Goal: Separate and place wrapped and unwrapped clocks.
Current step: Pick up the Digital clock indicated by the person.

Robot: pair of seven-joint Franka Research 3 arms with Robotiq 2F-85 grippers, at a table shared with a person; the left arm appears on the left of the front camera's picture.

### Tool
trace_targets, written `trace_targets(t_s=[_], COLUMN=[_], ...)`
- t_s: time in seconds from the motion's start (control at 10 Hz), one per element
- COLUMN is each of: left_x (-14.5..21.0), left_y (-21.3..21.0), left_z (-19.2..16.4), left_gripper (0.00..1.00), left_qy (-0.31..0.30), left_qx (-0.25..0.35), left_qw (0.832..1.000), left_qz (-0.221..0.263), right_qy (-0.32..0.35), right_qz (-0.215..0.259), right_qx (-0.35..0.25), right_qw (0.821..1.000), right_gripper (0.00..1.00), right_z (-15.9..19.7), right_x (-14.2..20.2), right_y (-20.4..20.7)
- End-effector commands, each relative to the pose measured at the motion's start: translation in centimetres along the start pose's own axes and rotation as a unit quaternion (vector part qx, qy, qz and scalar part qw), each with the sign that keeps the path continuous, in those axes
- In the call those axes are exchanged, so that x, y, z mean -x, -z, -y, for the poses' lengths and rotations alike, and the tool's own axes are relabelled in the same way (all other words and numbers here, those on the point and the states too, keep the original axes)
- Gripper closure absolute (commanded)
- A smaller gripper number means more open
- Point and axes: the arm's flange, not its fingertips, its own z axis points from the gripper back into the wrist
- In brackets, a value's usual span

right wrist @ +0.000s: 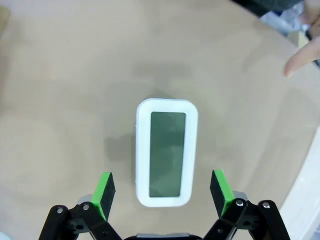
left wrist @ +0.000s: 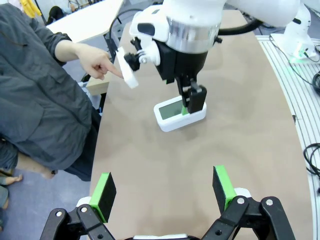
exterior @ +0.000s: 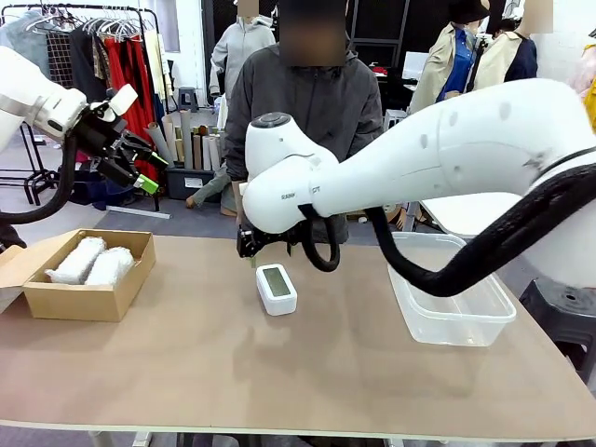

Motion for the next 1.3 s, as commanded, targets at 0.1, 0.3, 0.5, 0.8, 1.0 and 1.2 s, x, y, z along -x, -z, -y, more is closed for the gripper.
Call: trace_targets(t_s=[0.1,0.3,0.5,0.8,1.0,1.2], left_x=[-0.1,-0.1,-0.1,-0.1,-0.1,-0.1], left_y=[-0.2,-0.2,-0.2,-0.2,-0.2,-0.2], left_z=[0.1,0.1,0.1,0.1,0.1,0.1], left_gripper=[0.0,0.0,0.0,0.0,0.0,0.0], left_qy=[-0.003,-0.003,-0.003,-0.003,-0.003,-0.003], left_qx=[-0.003,-0.003,-0.003,-0.003,-0.003,-0.003], left_qw=[1.0,1.0,1.0,1.0,1.0,1.0], left_qz=[-0.004,-0.004,-0.004,-0.004,-0.004,-0.004], right_qy=[0.07,0.068,0.071,0.07,0.072,0.064], right_qz=[-0.018,-0.029,-0.044,-0.061,-0.069,-0.081], right_qx=[-0.014,-0.004,-0.013,-0.016,-0.013,-0.014], right_qw=[0.997,0.997,0.996,0.996,0.995,0.995], right_gripper=[0.0,0.0,0.0,0.0,0.0,0.0], right_z=[-0.2,0.0,0.5,1.4,2.0,2.2], right_x=[-1.2,-0.8,-0.4,0.0,0.3,0.5], right_y=[2.0,3.4,4.2,5.2,5.8,6.5])
